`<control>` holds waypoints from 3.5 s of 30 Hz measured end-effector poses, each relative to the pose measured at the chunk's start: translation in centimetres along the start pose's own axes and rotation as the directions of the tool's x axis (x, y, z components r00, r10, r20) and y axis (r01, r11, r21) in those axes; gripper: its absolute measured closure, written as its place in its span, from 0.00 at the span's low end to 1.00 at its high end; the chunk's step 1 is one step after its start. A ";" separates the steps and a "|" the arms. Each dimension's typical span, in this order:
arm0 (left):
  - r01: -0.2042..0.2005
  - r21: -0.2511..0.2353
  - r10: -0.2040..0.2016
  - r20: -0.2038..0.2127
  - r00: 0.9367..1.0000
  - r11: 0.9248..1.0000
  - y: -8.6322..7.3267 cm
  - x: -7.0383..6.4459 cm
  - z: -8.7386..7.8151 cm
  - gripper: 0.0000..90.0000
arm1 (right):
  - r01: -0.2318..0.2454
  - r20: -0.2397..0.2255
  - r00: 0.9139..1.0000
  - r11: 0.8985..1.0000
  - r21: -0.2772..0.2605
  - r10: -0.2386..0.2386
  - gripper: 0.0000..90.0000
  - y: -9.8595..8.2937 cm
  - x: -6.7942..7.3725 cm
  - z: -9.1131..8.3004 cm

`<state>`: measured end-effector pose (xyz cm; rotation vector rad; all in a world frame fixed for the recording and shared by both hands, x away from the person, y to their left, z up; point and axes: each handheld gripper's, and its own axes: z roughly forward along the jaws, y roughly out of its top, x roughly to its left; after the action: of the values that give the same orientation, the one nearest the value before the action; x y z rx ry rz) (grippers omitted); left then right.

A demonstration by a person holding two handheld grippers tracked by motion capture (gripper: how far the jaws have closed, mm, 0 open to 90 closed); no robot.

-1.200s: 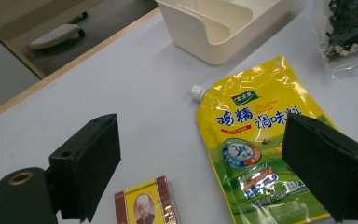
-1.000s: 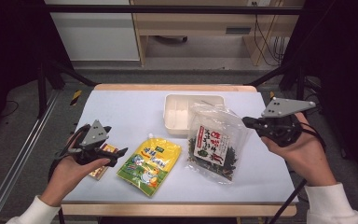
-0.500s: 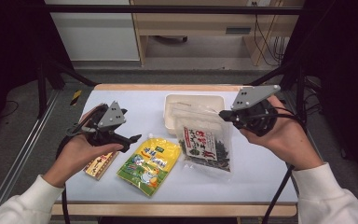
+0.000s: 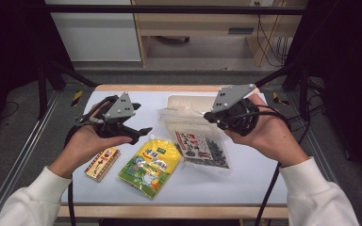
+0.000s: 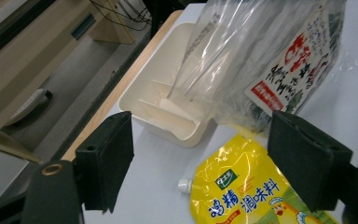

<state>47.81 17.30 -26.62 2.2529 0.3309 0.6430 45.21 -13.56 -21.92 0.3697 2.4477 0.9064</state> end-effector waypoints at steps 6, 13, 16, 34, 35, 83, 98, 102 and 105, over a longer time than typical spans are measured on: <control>-0.062 0.020 0.061 0.026 0.998 0.998 1.2 -1.0 0.7 0.29 | 0.005 -0.013 1.000 1.000 -0.002 -0.005 1.00 0.2 0.2 0.3; -0.107 0.018 0.107 0.007 0.994 0.994 2.4 -1.2 2.3 0.28 | 0.016 -0.023 1.000 1.000 0.000 -0.016 1.00 0.6 0.5 0.5; -0.110 0.010 0.110 0.017 0.994 0.994 2.6 -0.8 3.1 0.27 | 0.012 -0.025 1.000 1.000 -0.001 -0.012 1.00 0.7 0.5 0.6; -0.103 0.044 0.097 0.112 0.989 0.994 1.5 -1.2 7.0 0.56 | -0.011 -0.036 0.999 1.000 -0.010 0.010 0.99 0.4 0.4 0.8; -0.110 0.045 0.105 0.115 0.988 0.993 1.5 -1.2 7.0 0.60 | -0.016 -0.035 0.999 1.000 -0.010 0.016 0.99 0.3 0.4 0.7; 0.082 -0.103 -0.069 0.127 0.990 0.991 1.8 -1.0 5.1 0.38 | 0.011 -0.117 0.993 0.990 0.141 0.005 0.97 0.4 0.5 3.9; 0.349 -0.035 -0.351 -0.042 0.936 0.936 -4.7 -1.2 0.9 0.16 | -0.192 -0.006 0.981 0.981 -0.035 0.192 0.98 -2.8 -1.9 -3.7; 0.400 -0.019 -0.400 -0.086 0.912 0.916 -8.5 -2.0 0.4 0.14 | -0.231 0.007 0.972 0.969 -0.087 0.233 0.98 -3.0 -3.3 -4.7; 0.440 -0.025 -0.440 -0.125 0.889 0.898 -11.6 -3.0 0.1 0.14 | -0.249 0.032 0.967 0.960 -0.126 0.254 0.98 -2.6 -4.2 -5.3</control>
<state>44.90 23.87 -36.15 2.0411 0.8795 0.5400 45.60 -20.05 -18.70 0.6624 2.3229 1.1318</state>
